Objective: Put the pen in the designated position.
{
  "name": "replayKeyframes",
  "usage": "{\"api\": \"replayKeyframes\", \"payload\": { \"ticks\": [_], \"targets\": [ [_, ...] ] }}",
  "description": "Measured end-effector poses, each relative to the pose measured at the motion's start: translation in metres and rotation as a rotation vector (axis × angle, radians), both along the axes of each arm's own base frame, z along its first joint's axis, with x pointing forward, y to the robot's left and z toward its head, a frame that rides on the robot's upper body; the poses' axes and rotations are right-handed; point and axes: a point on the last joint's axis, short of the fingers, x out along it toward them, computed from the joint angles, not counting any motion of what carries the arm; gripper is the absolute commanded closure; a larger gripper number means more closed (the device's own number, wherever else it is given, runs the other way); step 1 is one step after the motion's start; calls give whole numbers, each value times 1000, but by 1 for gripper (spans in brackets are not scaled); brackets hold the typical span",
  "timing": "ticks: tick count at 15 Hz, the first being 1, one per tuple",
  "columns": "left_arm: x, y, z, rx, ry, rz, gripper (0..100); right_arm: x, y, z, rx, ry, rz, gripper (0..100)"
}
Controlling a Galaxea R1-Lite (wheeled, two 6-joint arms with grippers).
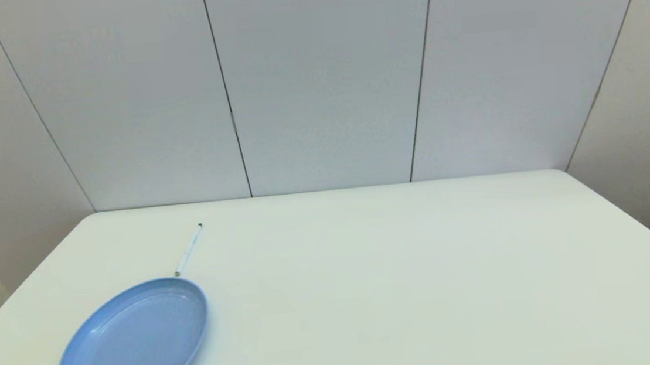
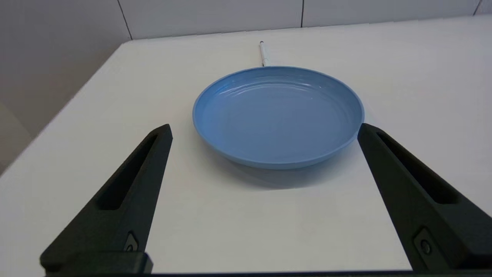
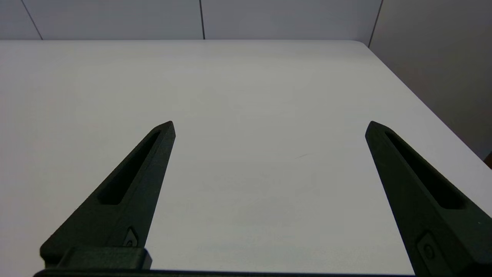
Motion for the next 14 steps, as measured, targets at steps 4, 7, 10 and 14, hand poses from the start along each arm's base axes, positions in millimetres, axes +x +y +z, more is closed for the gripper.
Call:
{"api": "replayKeyframes", "payload": {
  "ticks": [4,7,10,14],
  "targets": [
    [0,1,0,-124,0,59,0,0,0,0,0,0,0,0],
    [0,1,0,-124,-1,59,0,0,0,0,0,0,0,0],
    [0,1,0,-124,-1,59,0,0,0,0,0,0,0,0],
    [0,1,0,-124,-1,59,0,0,0,0,0,0,0,0]
  ]
}}
